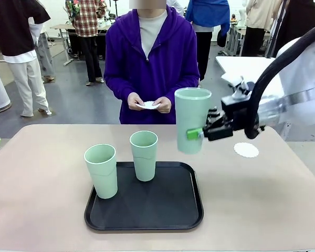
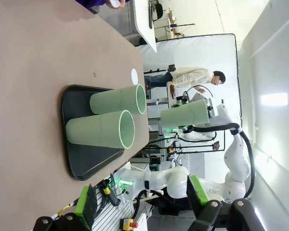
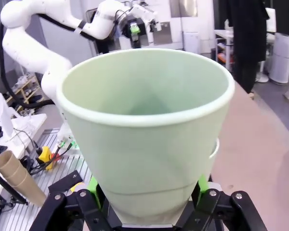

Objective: Place coasters on the table and set cups on them.
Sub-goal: Pick up one Reusable plastic cup and place it on a coaster set by the human.

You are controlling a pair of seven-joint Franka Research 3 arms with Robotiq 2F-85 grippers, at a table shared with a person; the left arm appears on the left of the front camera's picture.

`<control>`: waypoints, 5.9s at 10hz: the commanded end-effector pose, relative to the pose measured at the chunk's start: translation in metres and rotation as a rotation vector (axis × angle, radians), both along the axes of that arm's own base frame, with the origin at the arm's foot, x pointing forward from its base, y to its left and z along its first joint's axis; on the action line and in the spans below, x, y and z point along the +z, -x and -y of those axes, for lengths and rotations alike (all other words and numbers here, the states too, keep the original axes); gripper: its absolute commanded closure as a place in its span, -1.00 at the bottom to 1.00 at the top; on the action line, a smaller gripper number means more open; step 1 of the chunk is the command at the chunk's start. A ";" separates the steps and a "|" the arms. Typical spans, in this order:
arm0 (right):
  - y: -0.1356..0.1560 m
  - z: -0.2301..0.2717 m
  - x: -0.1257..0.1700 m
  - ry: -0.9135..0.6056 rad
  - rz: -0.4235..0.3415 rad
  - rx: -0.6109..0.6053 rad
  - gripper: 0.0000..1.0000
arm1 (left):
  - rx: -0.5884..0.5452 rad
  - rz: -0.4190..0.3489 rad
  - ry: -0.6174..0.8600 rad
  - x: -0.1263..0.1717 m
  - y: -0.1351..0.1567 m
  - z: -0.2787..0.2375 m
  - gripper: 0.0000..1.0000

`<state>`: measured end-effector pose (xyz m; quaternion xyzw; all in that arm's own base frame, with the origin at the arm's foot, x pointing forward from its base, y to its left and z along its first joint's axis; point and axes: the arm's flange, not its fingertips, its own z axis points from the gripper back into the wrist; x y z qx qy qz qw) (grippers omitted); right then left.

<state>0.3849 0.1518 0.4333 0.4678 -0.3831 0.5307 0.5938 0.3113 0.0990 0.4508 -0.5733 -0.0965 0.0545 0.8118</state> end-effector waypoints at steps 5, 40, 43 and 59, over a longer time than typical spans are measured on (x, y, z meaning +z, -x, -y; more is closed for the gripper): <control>0.000 0.003 0.008 0.011 -0.007 -0.025 -0.66 | -0.002 0.017 0.014 0.000 0.001 -0.002 -1.00; -0.194 0.269 -0.162 -0.009 0.108 -0.136 -0.66 | -0.002 0.017 0.014 0.000 0.001 -0.002 -1.00; -0.186 0.266 -0.167 0.010 0.121 -0.138 -0.66 | -0.002 0.017 0.014 0.000 0.001 -0.002 -1.00; -0.200 0.271 -0.190 -0.008 0.148 -0.141 -0.66 | -0.002 0.017 0.014 0.000 0.001 -0.002 -1.00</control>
